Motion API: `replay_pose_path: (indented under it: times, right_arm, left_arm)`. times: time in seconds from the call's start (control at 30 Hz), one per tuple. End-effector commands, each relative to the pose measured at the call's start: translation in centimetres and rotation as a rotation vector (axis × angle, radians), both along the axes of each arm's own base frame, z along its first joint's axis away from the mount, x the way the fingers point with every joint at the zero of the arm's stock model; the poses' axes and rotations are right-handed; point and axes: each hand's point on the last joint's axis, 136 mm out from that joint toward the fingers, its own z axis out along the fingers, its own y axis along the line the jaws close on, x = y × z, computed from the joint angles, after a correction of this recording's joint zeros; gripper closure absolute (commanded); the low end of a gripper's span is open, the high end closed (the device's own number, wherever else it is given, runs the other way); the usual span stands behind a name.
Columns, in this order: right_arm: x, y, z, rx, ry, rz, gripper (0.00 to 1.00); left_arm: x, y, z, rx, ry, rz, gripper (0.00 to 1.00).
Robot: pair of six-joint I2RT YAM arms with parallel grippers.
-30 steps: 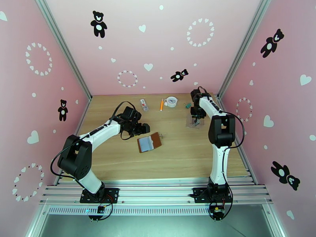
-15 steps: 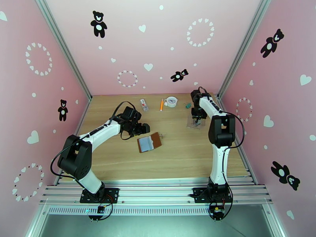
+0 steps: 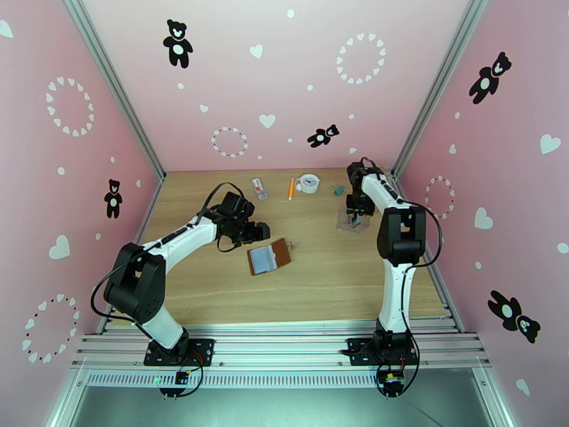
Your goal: Put the credit cards into the card holder
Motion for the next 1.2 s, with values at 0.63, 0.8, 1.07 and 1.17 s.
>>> replay_pose_path:
  times: [0.63, 0.8, 1.07, 1.17]
  right_arm:
    - [-0.4, -2.3, 2.9, -0.087, -0.036, -0.061, 0.55]
    - [-0.6, -2.5, 3.6, -0.096, -0.049, -0.069, 0.57]
    - [-1.2, -3.0, 3.9, -0.125, -0.027, -0.069, 0.59]
    - [-1.3, -3.1, 4.1, -0.130, -0.031, -0.069, 0.60]
  left_arm:
    - [-0.2, -0.6, -0.1, -0.011, 0.010, -0.024, 0.21]
    - [-0.2, -0.6, 0.0, -0.009, 0.008, -0.024, 0.21]
    - [-0.5, -0.5, 0.0, -0.008, 0.005, -0.022, 0.20]
    - [-0.6, -0.7, 0.0, -0.009, 0.005, -0.024, 0.20]
